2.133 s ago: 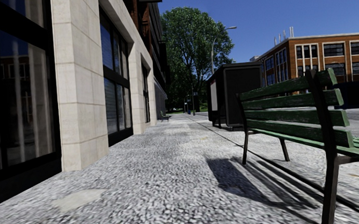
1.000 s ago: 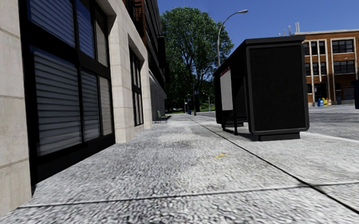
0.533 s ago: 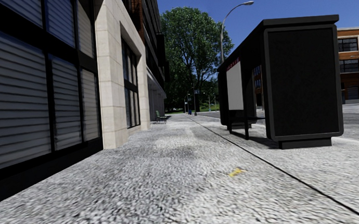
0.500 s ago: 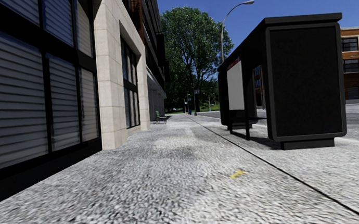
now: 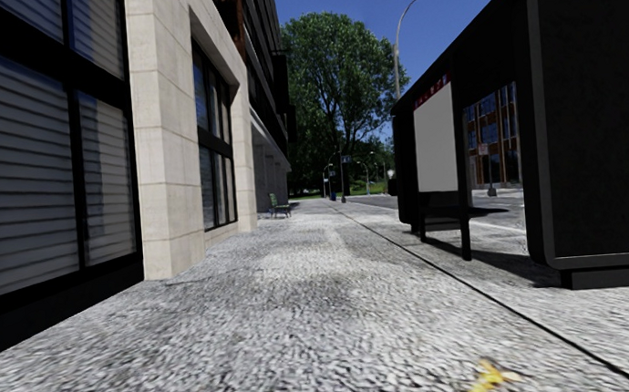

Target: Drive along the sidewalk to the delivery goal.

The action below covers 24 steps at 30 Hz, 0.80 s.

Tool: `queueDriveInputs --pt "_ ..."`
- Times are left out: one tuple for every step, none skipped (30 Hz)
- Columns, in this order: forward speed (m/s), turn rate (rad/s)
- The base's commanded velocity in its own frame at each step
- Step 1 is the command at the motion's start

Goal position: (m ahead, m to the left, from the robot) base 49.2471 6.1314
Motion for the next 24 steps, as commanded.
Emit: queueDriveInputs --pt "2.00 0.00" --pt "2.00 0.00" --pt "2.00 0.00" --pt "2.00 0.00" --pt "2.00 0.00" --pt "2.00 0.00" --pt "2.00 0.00" --pt "2.00 0.00" --pt "2.00 0.00" --pt "2.00 0.00" --pt "2.00 0.00" --pt "2.00 0.00" --pt "2.00 0.00" --pt "2.00 0.00" --pt "2.00 0.00" --pt "2.00 0.00" --pt "2.00 0.00" --pt "2.00 0.00" --pt "2.00 0.00" --pt "2.00 0.00" --pt "2.00 0.00" --pt "2.00 0.00" --pt "2.00 0.00" --pt "2.00 0.00"
